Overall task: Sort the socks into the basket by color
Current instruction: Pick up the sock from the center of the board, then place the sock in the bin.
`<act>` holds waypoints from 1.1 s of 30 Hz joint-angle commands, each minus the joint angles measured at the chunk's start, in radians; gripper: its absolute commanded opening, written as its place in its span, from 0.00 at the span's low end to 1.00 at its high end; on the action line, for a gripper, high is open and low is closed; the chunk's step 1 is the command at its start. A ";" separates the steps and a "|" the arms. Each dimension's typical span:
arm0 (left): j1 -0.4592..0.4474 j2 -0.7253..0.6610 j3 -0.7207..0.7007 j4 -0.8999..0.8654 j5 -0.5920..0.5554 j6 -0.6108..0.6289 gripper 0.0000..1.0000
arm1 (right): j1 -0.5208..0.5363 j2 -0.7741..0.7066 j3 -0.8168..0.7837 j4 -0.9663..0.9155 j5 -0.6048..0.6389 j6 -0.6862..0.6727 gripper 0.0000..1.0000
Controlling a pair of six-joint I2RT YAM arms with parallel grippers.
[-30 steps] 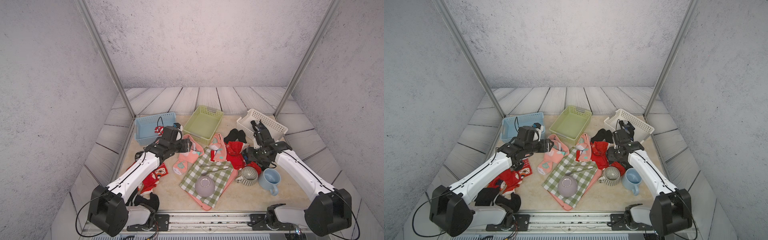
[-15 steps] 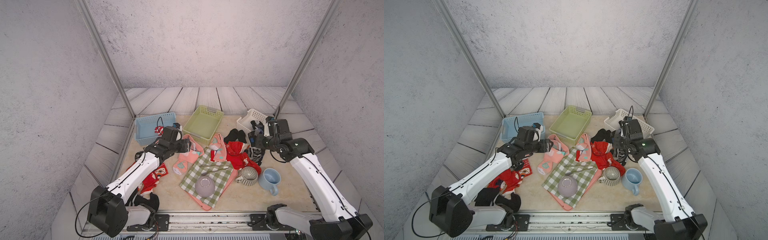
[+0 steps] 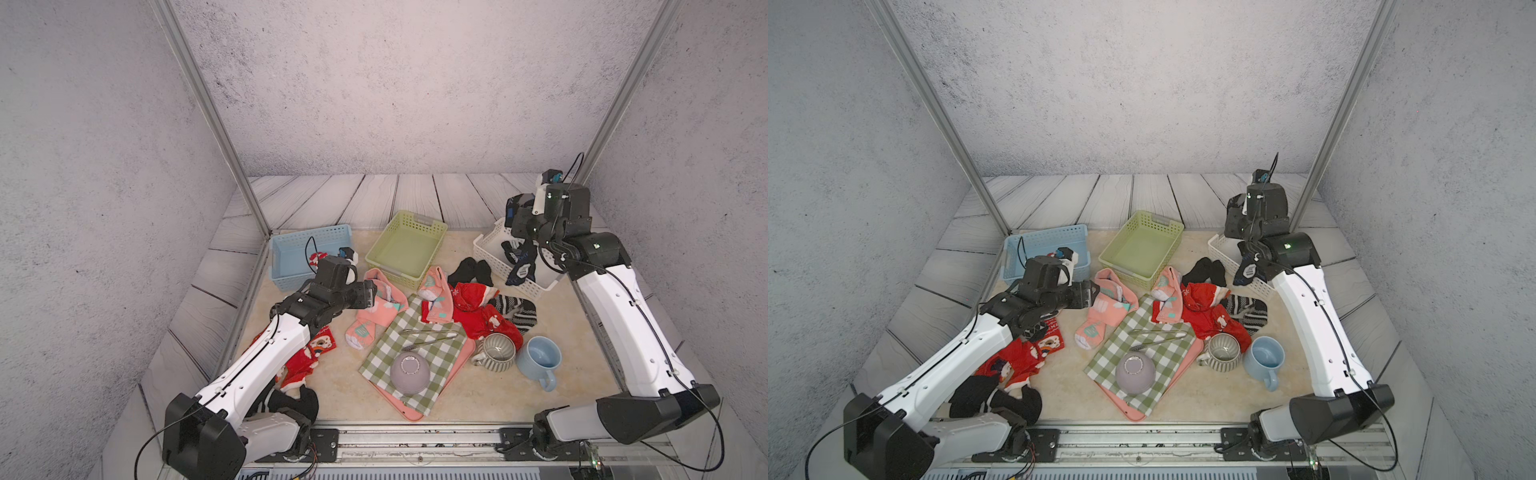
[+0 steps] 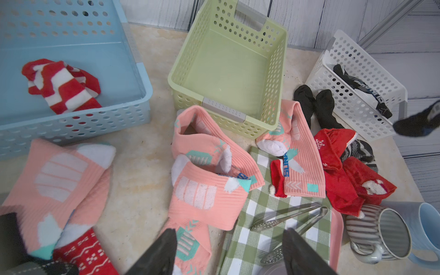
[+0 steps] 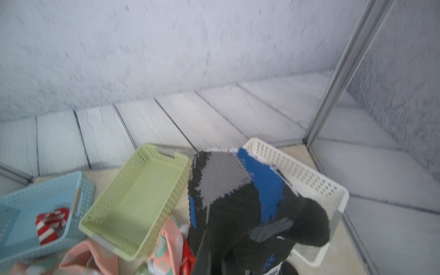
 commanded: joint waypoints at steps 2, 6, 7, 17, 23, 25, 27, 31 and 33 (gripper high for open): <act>-0.007 -0.021 -0.016 -0.028 -0.016 0.010 0.73 | -0.037 0.083 0.129 0.096 0.025 -0.051 0.00; -0.007 -0.021 -0.010 -0.033 -0.019 0.011 0.73 | -0.115 0.181 0.172 0.144 -0.041 -0.027 0.00; -0.007 -0.020 -0.008 -0.034 -0.019 0.011 0.73 | -0.143 0.209 0.181 0.150 -0.074 -0.008 0.00; -0.007 0.022 0.004 -0.025 -0.024 0.008 0.73 | -0.221 0.368 0.031 0.196 -0.196 0.044 0.00; -0.007 0.041 0.007 -0.021 -0.017 0.010 0.73 | -0.254 0.407 -0.124 0.207 -0.193 0.076 0.00; -0.007 0.036 0.003 -0.022 -0.020 0.010 0.73 | -0.271 0.422 -0.166 0.216 -0.180 0.090 0.00; -0.007 0.027 -0.005 -0.023 -0.026 0.009 0.73 | -0.291 0.439 -0.198 0.235 -0.168 0.101 0.00; -0.007 0.011 -0.015 -0.035 -0.033 0.005 0.73 | -0.323 0.505 -0.189 0.235 -0.174 0.098 0.00; -0.007 0.002 -0.020 -0.043 -0.040 0.001 0.73 | -0.336 0.541 -0.168 0.223 -0.186 0.100 0.00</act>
